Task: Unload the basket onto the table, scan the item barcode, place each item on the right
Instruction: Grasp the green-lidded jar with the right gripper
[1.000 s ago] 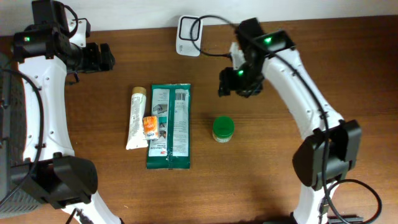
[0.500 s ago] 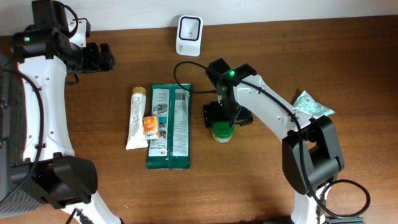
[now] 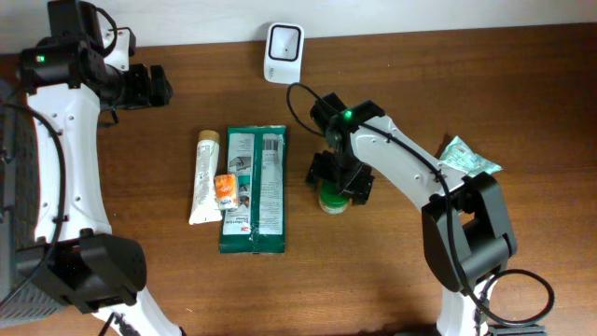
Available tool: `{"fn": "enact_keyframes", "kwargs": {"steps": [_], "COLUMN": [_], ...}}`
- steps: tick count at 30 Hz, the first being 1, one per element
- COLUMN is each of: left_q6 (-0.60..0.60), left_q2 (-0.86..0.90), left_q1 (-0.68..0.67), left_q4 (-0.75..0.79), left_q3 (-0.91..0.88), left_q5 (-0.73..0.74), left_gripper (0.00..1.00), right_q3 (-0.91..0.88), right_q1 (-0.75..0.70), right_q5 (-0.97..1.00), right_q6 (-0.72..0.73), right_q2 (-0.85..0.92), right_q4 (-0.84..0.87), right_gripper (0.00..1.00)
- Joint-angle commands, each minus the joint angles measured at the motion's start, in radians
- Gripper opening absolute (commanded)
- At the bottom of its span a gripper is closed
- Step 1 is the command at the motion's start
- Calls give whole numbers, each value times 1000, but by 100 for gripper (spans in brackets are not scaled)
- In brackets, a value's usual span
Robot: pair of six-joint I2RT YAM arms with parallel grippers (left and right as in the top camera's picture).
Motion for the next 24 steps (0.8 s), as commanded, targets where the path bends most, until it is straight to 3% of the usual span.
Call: {"fn": "enact_keyframes", "kwargs": {"steps": [1, 3, 5, 8, 11, 15, 19, 21, 24], "left_q6": [12, 12, 12, 12, 12, 12, 12, 12, 12], "left_q2": [7, 7, 7, 7, 7, 7, 7, 7, 7], "left_q1": [6, 6, 6, 6, 6, 6, 6, 6, 6], "left_q4": [2, 2, 2, 2, 2, 2, 2, 2, 2], "left_q3": [1, 1, 1, 1, 1, 1, 1, 1, 1], "left_q5": [7, 7, 7, 7, 7, 7, 7, 7, 7], "left_gripper": [99, 99, 99, 99, 99, 99, 99, 99, 99], "right_q3": [-11, -11, -11, -11, -11, -11, -11, -11, -11], "right_q1": [2, 2, 2, -1, -1, -1, -1, -1, -11], "right_q5": [44, 53, 64, 120, 119, 129, 195, 195, 196], "right_q6": [33, 20, -64, -301, -731, -1141, -1666, -1784, -1836], "right_q2": [-19, -19, -19, -19, -19, -19, -19, -19, -19], "right_q4": [-2, -5, -4, -2, 8, 31, 59, 60, 58], "right_gripper": [70, 63, 48, 49, 52, 52, 52, 53, 56]}}
